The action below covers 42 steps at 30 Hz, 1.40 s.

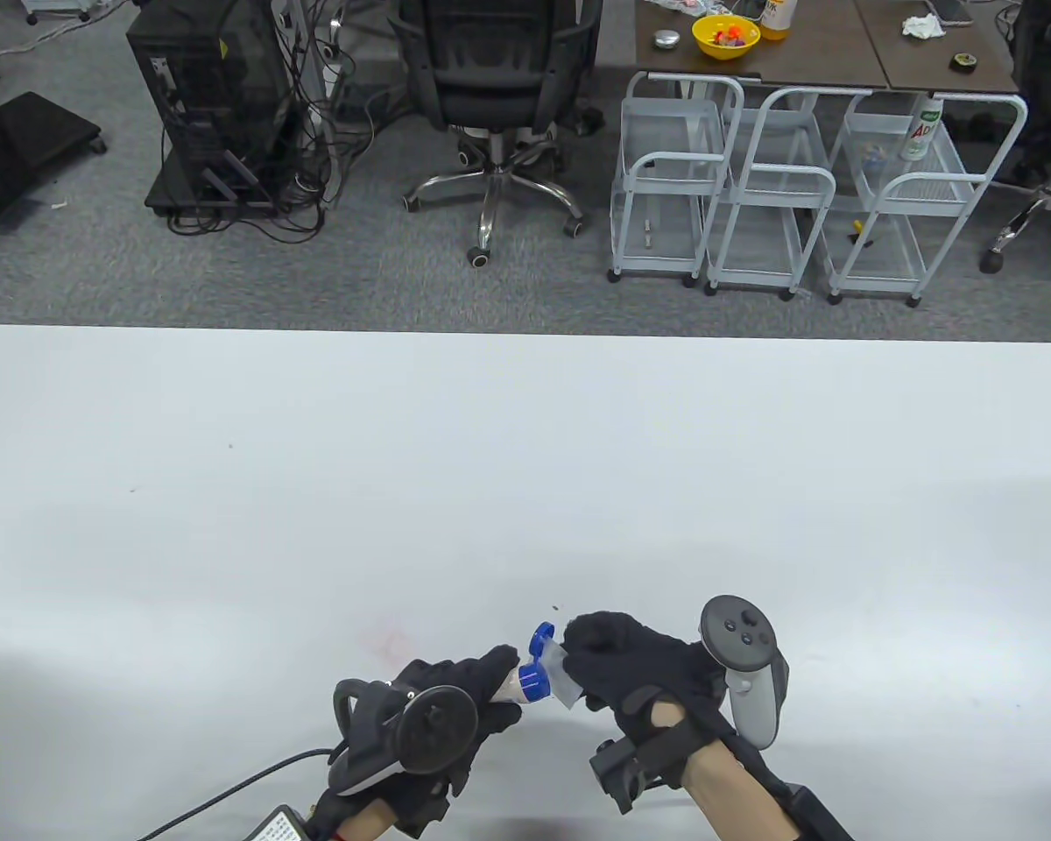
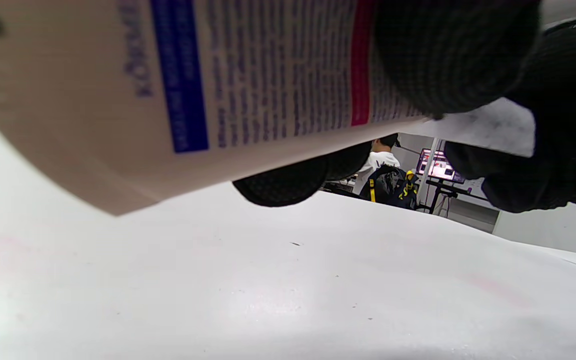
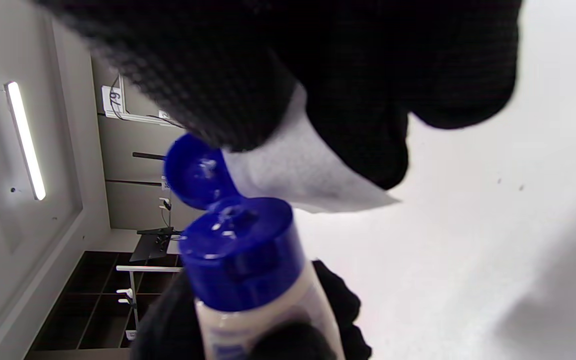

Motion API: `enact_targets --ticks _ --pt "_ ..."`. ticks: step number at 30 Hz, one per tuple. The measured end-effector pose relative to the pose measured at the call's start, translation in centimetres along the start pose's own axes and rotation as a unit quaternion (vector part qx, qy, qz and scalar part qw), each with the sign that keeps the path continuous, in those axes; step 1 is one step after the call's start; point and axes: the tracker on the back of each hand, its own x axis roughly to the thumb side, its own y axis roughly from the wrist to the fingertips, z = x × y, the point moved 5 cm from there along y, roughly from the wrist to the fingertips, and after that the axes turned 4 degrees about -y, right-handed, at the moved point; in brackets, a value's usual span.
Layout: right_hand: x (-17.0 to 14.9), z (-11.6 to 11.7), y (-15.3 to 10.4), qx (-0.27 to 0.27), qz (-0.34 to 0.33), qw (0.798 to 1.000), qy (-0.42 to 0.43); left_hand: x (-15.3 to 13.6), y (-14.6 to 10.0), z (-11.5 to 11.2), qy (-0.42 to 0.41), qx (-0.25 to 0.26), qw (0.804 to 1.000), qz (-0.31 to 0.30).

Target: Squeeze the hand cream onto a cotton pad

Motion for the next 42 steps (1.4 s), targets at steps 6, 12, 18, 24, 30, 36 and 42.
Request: enact_targets --ticks 6,12,18,24,30,36,42 --pt "0.2 0.5 -0.3 0.004 -0.009 1.0 -0.005 0.1 -0.1 0.2 0.007 0.002 1.0 0.019" --pt "0.3 1.0 -0.4 0.008 -0.022 1.0 -0.005 0.1 -0.1 0.2 0.017 0.001 1.0 0.023" --pt "0.3 1.1 -0.5 0.009 -0.02 1.0 -0.004 0.1 -0.2 0.2 0.023 0.0 0.999 0.033" --pt "0.3 1.3 -0.5 0.016 -0.023 1.0 0.005 0.2 -0.2 0.2 0.024 -0.001 0.999 0.034" --pt "0.3 1.4 -0.5 0.018 -0.02 1.0 0.004 0.1 -0.2 0.2 0.022 -0.006 0.999 0.038" --pt "0.2 1.5 -0.5 0.019 -0.015 1.0 0.002 0.1 -0.1 0.0 0.018 -0.015 0.999 0.041" --pt "0.0 1.7 -0.5 0.022 -0.009 1.0 0.007 0.0 -0.1 -0.1 0.017 -0.018 0.999 0.043"
